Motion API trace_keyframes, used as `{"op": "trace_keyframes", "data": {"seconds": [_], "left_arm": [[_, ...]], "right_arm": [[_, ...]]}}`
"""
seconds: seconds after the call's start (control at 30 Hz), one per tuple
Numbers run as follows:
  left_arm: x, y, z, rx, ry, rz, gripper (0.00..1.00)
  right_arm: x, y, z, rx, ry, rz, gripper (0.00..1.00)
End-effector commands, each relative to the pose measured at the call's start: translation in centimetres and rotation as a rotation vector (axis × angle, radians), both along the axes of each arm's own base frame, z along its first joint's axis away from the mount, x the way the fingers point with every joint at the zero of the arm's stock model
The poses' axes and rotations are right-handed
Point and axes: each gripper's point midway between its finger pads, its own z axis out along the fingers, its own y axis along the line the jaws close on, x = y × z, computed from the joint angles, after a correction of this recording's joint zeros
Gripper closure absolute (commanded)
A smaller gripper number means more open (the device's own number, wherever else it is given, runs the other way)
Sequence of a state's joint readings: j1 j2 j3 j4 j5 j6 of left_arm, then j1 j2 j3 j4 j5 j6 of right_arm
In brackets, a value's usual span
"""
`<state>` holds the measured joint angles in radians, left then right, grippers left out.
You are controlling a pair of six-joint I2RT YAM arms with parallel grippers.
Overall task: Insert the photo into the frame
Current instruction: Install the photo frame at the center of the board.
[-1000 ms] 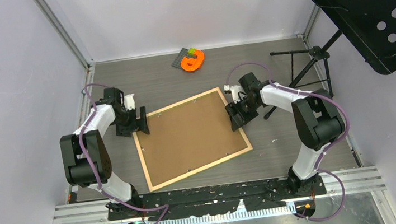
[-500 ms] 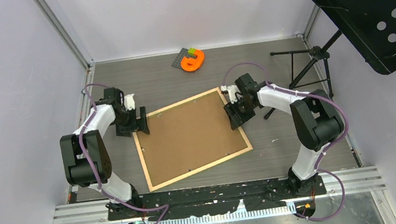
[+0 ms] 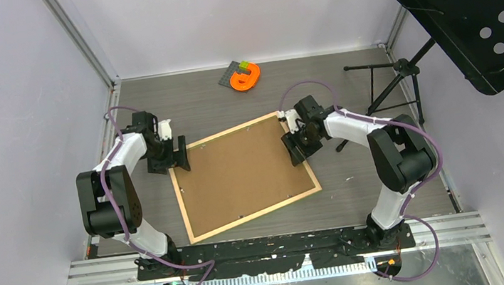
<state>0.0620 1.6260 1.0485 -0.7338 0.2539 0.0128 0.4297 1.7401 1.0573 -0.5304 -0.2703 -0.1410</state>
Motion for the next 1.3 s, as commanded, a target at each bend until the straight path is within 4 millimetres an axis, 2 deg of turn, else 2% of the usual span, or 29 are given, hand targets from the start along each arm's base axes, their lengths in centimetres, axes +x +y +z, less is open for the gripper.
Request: {"op": "trace_keyframes", "data": {"seconds": [0.0,0.23,0.47,0.87,1.07,1.27], "left_arm": [[0.8,0.2,0.7,-0.004,-0.042,-0.008,0.12],[0.7,0.2,0.8,-0.002,-0.042,-0.010,0.12],[0.7,0.1,0.8,-0.006,-0.042,-0.011,0.12],[0.7,0.2,0.8,0.000,-0.046,-0.013,0.12],[0.7,0.3,1.3,0.004,-0.073,-0.021,0.09],[0.6,0.3,1.4,0.007,-0.073,-0.024,0.09]], "right_arm": [[0.6,-0.1,0.0,-0.023,-0.034,-0.011,0.40],[0.7,-0.8,-0.3,-0.063,-0.048,-0.002,0.50],[1.0,-1.3,0.3,-0.083,-0.087,0.026,0.57],[1.2,-1.1,0.6,-0.073,-0.106,0.064,0.69],[1.8,-0.9,1.6,-0.066,-0.147,0.081,0.77],[2.8,-0.7,2.8,-0.065,-0.212,0.133,0.79]]}}
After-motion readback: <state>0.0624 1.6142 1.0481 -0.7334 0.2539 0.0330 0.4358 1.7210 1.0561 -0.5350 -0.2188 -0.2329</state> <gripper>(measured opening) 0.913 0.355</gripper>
